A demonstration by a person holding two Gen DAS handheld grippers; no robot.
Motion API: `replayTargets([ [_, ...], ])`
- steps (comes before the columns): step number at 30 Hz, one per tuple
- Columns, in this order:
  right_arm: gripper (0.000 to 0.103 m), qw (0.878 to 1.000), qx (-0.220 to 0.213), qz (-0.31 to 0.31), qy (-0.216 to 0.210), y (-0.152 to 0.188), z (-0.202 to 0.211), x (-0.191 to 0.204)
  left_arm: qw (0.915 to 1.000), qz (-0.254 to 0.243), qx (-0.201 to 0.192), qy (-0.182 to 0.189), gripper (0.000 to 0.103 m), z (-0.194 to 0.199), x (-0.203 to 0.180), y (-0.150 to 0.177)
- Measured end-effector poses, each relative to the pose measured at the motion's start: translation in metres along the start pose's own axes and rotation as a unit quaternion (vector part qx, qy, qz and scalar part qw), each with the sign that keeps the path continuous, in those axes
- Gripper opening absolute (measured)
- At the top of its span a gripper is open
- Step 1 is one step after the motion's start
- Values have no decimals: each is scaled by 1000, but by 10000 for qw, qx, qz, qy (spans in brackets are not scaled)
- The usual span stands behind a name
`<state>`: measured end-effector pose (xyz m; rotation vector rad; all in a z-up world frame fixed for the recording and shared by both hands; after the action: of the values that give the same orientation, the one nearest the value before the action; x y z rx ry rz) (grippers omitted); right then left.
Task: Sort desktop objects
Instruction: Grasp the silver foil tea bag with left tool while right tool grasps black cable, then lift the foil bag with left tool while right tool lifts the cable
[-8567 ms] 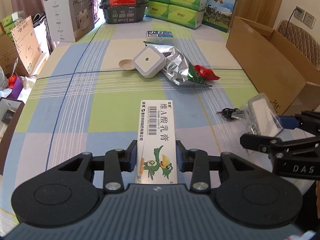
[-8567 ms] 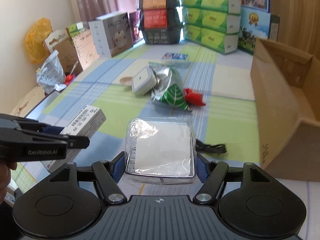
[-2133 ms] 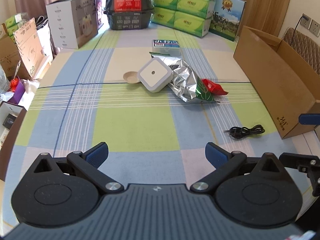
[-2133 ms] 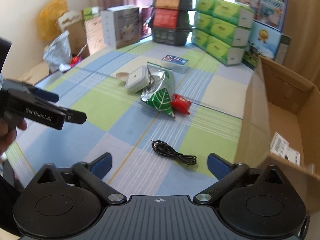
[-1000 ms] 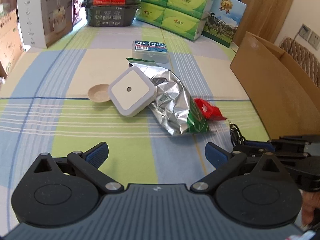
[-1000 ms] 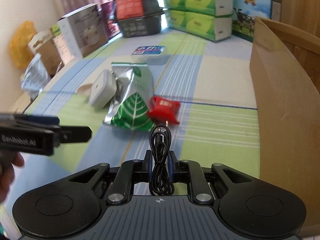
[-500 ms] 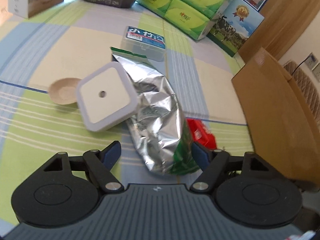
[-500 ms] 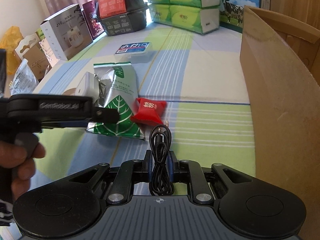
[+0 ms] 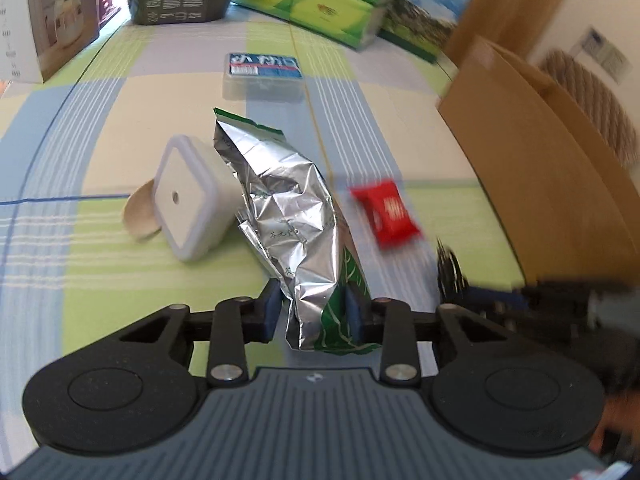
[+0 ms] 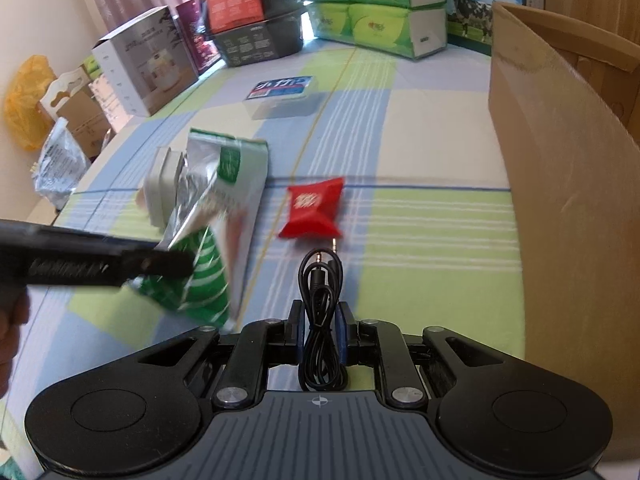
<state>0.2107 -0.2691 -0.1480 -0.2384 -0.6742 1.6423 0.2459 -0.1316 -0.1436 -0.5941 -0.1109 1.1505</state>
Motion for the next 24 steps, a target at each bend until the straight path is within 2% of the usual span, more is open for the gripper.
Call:
replayTargets([
  [5,12,9996,52,222,-164,18,14,20,9990,-411,146,-51,28,32,1,46],
  [7,12,9995,58,251,-180,23,16,26,9993,-341,129,-19,29,43,6,62],
  [9,12,9995,65,250,-166,25,16,29,9998,-208,53,-2,35,50,13,71],
  [10,12,9995,73,247,-163,25,15,30,10000,-88,-7,-31,41,52,18,73],
  [12,12,9995,80,241,-164,25,13,33,9997,188,-134,-104,46,54,28,71],
  [14,12,9995,80,241,-165,24,10,35,9985,472,-265,-98,59,54,36,65],
  [17,12,9994,118,234,-221,24,3,35,9972,670,-340,-42,62,49,38,56],
  [21,14,9991,170,262,-289,24,-5,30,9979,550,-305,-176,66,37,34,50],
  [24,25,9990,99,355,-246,23,-5,28,9981,495,-316,-199,66,33,31,46],
])
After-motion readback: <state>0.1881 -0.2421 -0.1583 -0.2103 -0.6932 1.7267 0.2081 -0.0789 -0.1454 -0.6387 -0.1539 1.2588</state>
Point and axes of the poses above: each gripper's, at about its wrist camera, not at the fingertips, and z roughly against the way its jaws point, x to its left, y to its underside, the point moved 10 cm from there along -z, roughly the way its jaws point, and after that the axes turned 2 degrees about x, right-handed, at the moved point
